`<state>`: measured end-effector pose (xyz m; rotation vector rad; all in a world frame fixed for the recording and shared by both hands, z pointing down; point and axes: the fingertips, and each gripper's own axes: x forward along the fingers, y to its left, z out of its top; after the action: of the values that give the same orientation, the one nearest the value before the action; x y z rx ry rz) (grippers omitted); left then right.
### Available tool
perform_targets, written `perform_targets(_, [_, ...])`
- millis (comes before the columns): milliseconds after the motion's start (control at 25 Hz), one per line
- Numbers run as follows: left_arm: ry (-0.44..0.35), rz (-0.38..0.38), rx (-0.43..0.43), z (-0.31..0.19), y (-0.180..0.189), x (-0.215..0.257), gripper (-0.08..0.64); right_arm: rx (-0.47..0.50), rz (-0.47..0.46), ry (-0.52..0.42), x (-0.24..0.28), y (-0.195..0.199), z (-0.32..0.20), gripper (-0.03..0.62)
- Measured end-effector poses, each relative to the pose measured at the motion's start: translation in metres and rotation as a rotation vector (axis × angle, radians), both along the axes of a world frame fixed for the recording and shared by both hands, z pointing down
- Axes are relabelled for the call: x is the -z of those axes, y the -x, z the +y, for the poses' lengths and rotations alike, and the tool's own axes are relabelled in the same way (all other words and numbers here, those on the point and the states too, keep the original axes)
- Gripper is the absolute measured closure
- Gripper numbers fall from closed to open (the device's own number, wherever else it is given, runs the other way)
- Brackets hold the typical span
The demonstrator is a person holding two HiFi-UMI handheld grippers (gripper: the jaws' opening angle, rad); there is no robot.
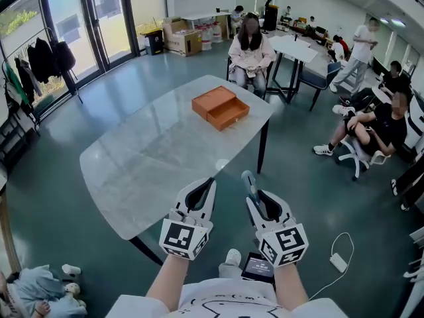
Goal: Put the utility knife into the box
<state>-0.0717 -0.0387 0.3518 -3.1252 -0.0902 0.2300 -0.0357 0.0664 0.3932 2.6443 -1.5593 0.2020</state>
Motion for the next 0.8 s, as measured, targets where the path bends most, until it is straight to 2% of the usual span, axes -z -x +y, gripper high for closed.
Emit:
perform_targets(400, [0.015,0.007,0.088,-0.019,-0.102,0.005,0.545,0.083,0.007,0.010,0.006,-0.113,-0.019,0.460])
perform_targets(800, [0.018,-0.012,0.123,-0.022,-0.159,-0.001,0.545,0.119,-0.010,-0.001,0.002,-0.172,-0.024,0.460])
